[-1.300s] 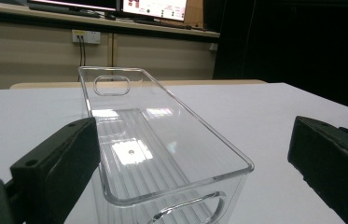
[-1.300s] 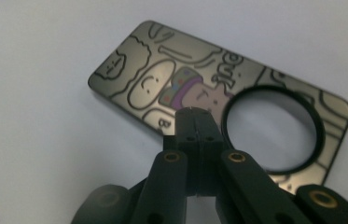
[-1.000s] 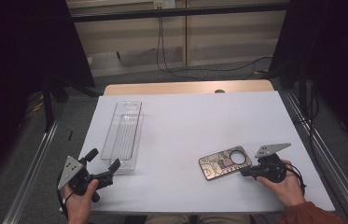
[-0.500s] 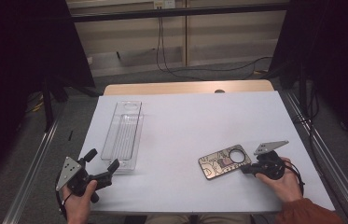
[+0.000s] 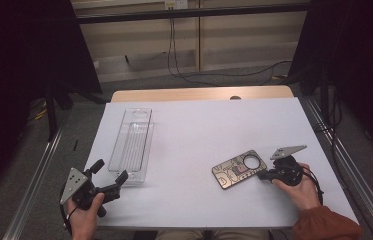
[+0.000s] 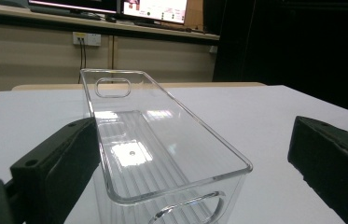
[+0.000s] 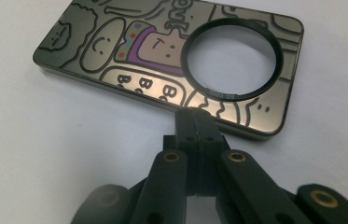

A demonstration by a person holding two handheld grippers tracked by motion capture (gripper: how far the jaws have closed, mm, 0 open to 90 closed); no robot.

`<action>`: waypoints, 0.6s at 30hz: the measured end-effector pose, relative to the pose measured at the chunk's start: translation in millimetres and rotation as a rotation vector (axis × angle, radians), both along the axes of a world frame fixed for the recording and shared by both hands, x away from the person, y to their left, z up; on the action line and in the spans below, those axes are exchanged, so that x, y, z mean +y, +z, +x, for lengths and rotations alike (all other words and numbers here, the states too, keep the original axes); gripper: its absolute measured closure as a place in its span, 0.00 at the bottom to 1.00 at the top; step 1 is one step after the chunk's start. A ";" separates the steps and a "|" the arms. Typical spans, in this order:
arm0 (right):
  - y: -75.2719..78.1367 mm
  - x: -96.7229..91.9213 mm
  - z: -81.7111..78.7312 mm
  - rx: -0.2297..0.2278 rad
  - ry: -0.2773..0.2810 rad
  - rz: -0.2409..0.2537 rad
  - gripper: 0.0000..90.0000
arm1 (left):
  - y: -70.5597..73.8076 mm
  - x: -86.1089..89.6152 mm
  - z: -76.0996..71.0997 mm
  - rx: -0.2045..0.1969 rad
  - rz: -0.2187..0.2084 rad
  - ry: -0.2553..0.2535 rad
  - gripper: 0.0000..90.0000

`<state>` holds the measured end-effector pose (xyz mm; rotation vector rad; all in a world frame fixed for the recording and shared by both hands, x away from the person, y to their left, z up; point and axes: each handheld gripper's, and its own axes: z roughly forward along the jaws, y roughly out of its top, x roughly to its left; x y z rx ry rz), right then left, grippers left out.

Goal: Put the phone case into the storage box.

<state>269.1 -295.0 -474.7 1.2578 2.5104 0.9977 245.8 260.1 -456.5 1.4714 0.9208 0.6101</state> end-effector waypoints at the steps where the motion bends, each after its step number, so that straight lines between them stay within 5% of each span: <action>1: -0.1 -0.7 1.7 -0.005 0.009 -0.004 1.00 | 0.0 0.0 0.0 0.000 -0.001 0.001 0.03; 18: 0.4 -0.5 15.2 -0.021 -0.055 -0.026 1.00 | 0.1 0.8 -0.1 -0.002 -0.005 -0.005 0.03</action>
